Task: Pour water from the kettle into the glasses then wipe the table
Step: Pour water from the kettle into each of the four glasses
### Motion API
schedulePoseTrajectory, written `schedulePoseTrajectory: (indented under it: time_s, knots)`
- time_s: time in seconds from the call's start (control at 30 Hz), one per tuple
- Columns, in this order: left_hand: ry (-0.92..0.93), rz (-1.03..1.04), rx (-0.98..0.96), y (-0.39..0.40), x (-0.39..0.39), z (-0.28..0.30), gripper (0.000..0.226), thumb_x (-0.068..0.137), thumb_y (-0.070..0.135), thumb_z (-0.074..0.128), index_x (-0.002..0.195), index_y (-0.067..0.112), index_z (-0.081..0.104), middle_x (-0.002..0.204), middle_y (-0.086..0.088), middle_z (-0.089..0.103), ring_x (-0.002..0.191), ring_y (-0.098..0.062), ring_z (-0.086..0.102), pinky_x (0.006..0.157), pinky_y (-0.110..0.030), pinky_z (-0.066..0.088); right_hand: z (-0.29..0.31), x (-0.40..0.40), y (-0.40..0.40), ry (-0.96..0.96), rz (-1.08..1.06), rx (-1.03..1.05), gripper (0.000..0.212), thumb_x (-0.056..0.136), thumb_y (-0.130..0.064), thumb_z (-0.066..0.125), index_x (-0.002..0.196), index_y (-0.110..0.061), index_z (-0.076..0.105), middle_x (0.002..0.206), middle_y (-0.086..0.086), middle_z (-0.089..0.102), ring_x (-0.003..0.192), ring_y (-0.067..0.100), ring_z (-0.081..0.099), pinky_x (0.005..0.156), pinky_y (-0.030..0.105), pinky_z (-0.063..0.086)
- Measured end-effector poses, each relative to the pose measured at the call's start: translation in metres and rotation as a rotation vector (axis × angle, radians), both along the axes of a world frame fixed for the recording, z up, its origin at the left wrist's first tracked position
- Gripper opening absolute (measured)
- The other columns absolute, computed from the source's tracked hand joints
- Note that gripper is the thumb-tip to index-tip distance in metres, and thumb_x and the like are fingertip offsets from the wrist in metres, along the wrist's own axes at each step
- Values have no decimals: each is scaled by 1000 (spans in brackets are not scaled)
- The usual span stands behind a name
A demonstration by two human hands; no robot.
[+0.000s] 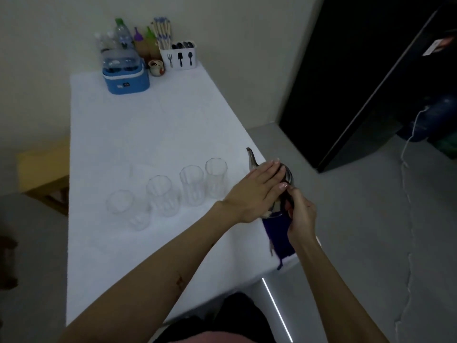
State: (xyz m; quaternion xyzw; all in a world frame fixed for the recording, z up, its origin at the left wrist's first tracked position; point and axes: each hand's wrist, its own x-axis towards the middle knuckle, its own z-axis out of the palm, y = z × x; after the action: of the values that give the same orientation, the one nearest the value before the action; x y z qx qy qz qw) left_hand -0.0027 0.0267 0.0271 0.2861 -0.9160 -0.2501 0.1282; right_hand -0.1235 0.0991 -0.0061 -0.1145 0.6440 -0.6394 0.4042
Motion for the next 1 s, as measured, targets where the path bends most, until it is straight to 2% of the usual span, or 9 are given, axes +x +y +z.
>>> schedulePoseTrajectory:
  time_s: [0.07, 0.13, 0.2, 0.33, 0.5, 0.77, 0.9, 1.0]
  knots:
    - [-12, -27, -55, 17, 20, 0, 53, 106, 33, 22, 153, 8, 18, 163, -7, 11, 151, -14, 0, 122, -27, -6, 2, 16, 20, 3, -12, 9, 15, 89, -21, 68, 81, -10, 73, 73, 0, 70, 69, 10, 62, 69, 25, 51]
    - [-19, -19, -69, 34, 41, -2, 54, 105, 35, 21, 153, 11, 20, 163, -6, 12, 151, -16, 2, 123, -37, 2, 2, 34, 37, -7, 1, 12, 16, 91, -21, 65, 81, -9, 70, 74, 5, 63, 68, 13, 56, 63, 23, 50]
    - [-31, 2, -89, 50, 63, -4, 55, 105, 38, 20, 153, 12, 21, 163, -5, 13, 151, -15, 3, 123, -37, 2, 1, 53, 49, -32, 31, 1, 17, 92, -19, 62, 80, -8, 68, 70, 3, 61, 66, 12, 53, 61, 22, 48]
    - [-58, 97, -130, 73, 110, -5, 65, 100, 48, 8, 153, 13, 22, 163, -3, 15, 151, -15, 4, 123, -37, 3, 0, 94, 58, -55, 122, -12, 20, 96, -16, 59, 83, -13, 74, 72, -4, 74, 75, 10, 64, 72, 24, 48]
    - [-40, 247, -163, 88, 164, -7, 72, 97, 52, 1, 153, 12, 23, 162, -4, 18, 151, -15, 7, 123, -37, 5, 0, 139, 49, -92, 289, 9, 18, 95, -16, 60, 91, -9, 76, 88, 7, 74, 84, 17, 66, 77, 28, 50]
    - [107, 451, -17, 84, 220, -4, 56, 103, 43, 21, 153, 18, 24, 162, 4, 17, 150, -6, 4, 123, -32, 3, 17, 189, 21, -9, 443, 110, 26, 85, -28, 73, 91, -3, 78, 87, 7, 75, 82, 18, 67, 70, 28, 51]
    - [147, 478, 88, 78, 234, 1, 55, 103, 41, 24, 152, 17, 27, 161, 3, 20, 150, -8, 8, 123, -34, 6, 21, 199, 11, 108, 486, 184, 29, 79, -42, 76, 83, -13, 80, 88, 6, 79, 89, 21, 72, 85, 40, 58]
    - [156, 487, 150, 75, 239, -2, 55, 104, 41, 26, 153, 18, 24, 162, 4, 18, 150, -6, 6, 123, -35, 6, 26, 200, 5, 183, 523, 205, 38, 76, -49, 78, 79, -11, 79, 83, 6, 79, 85, 22, 73, 84, 41, 58]
